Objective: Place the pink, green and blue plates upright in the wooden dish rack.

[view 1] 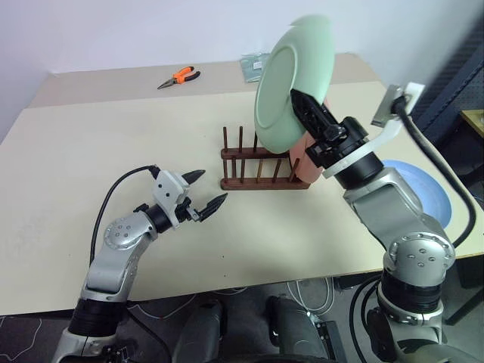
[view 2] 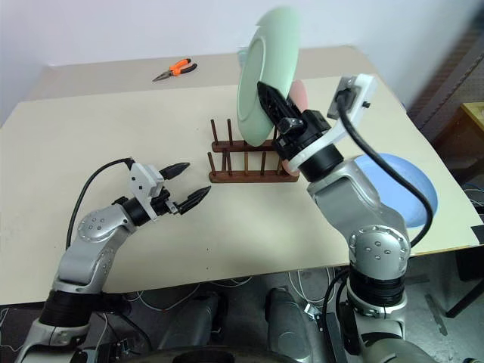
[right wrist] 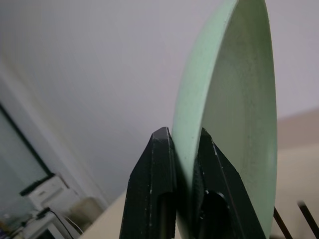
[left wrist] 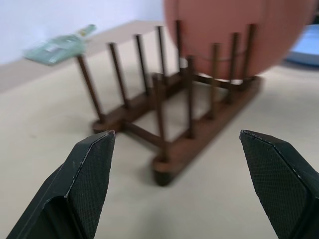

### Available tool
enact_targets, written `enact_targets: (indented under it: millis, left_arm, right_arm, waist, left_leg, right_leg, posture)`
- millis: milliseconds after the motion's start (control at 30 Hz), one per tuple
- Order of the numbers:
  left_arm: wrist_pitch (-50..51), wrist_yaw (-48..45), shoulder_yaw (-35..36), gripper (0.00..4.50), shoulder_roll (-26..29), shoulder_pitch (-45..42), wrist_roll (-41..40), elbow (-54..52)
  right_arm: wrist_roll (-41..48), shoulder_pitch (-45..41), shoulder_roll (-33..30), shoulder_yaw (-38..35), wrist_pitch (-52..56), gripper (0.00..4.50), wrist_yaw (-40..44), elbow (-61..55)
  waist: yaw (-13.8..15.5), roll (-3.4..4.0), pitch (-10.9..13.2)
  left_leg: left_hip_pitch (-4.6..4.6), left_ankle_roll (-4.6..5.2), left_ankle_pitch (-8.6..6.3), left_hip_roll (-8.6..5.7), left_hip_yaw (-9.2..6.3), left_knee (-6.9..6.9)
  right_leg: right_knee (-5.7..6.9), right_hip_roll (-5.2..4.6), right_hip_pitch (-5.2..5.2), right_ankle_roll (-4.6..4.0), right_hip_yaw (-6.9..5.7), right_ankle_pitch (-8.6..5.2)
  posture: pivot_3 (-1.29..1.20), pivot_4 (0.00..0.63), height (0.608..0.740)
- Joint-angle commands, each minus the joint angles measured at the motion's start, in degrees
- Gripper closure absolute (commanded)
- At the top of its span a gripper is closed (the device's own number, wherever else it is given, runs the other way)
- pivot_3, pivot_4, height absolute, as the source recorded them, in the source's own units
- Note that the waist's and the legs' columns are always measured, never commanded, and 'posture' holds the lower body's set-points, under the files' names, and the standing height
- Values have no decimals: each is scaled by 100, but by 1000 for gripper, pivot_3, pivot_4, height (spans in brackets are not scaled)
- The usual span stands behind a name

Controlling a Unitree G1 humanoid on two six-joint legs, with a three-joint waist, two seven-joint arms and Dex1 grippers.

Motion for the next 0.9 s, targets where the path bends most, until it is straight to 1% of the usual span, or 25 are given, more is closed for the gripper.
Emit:
enact_targets:
  millis: [33, 200, 333, 400, 433, 500, 600, 633, 667, 767, 833, 900]
  left_arm:
    - [84, -6, 34, 372, 36, 30, -93, -320]
    - [149, 13, 23, 372, 8, 20, -70, -356]
    - [157, -4, -16, 372, -13, -27, -59, -330]
    - [158, -18, -43, 372, -27, -63, -47, -294]
    - [157, -23, -52, 372, -33, -76, -40, -279]
    - [155, -37, -72, 372, -43, -103, -23, -239]
    - [326, -111, -108, 372, -46, -132, -106, -217]
    - [352, -137, -116, 372, -44, -136, -110, -221]
    - [421, -133, -104, 186, -59, -135, -134, -232]
    - [490, -143, -96, 186, -70, -144, -140, -263]
    - [412, -82, -110, 186, -62, -151, -23, -245]
    - [388, -73, -118, 186, -62, -154, -1, -229]
  right_arm:
    - [-240, -17, 15, 126, 70, 4449, -78, -29]
    - [-759, -80, -44, 271, 262, 4449, -120, 246]
    - [-1172, -171, -146, 388, 447, 4449, 99, 472]
    - [-1350, -219, -212, 437, 502, 3699, 293, 565]
    - [-1451, -250, -244, 459, 517, 3411, 378, 600]
    - [-1660, -333, -312, 495, 535, 2405, 577, 652]
    - [-2412, -567, -747, 749, 447, 854, 1106, 578]
    - [-2587, -627, -869, 787, 401, 425, 1248, 551]
    - [-2843, -702, -1089, 835, 316, 405, 1471, 503]
    - [-3331, -799, -1796, 682, -12, 405, 2286, 330]
    - [-3318, -773, -2198, 200, -199, 405, 2736, 345]
    - [-3061, -702, -2498, -505, -188, 405, 3023, 556]
  waist:
    - [-4, 0, 0]
    - [-7, 0, 0]
    - [-11, 0, 0]
    - [-10, 0, 0]
    - [-9, 0, 0]
    - [-9, 0, 0]
    - [-10, 1, 1]
    - [-10, 1, 1]
    - [-10, 1, 1]
    - [2, 1, 2]
    - [5, -2, 2]
    - [11, -3, 3]
  left_leg:
    - [0, 0, 0, 0, 0, 0]
    - [1, 0, 0, 0, 1, -1]
    - [1, 0, 0, 0, 2, -1]
    - [1, 0, 0, 0, 1, -1]
    - [1, 0, 0, 0, 2, -1]
    - [1, 0, 0, 0, 2, -1]
    - [1, 0, 0, -1, 4, 0]
    - [0, 0, 0, -2, 4, 0]
    - [1, 0, 0, -2, 4, 0]
    - [0, 0, 0, -2, 3, -1]
    - [-3, 0, 0, -3, 2, 0]
    - [-5, 1, 0, -3, 2, 1]
  right_leg:
    - [0, 1, 0, 0, 0, 0]
    - [0, 4, 0, 1, -1, 0]
    - [0, 6, 0, 1, -2, 0]
    - [0, 6, 0, 1, -2, 0]
    - [0, 5, 0, 1, -2, 0]
    - [-1, 6, 0, 1, -3, 0]
    - [-1, 5, 0, 2, -3, 0]
    - [-1, 5, 0, 2, -4, 0]
    - [-1, 6, 0, 2, -5, -1]
    - [-3, 5, 1, 3, -7, -1]
    - [-6, 4, 1, 5, -10, -2]
    - [-8, 2, 2, 5, -9, -2]
  posture:
    - [0, 150, 739]
    - [0, 150, 739]
    - [0, 150, 739]
    - [0, 150, 739]
    - [0, 150, 739]
    - [0, 150, 739]
    - [0, 150, 739]
    - [0, 150, 739]
    - [0, 150, 739]
    - [0, 150, 739]
    - [0, 150, 739]
    - [0, 150, 739]
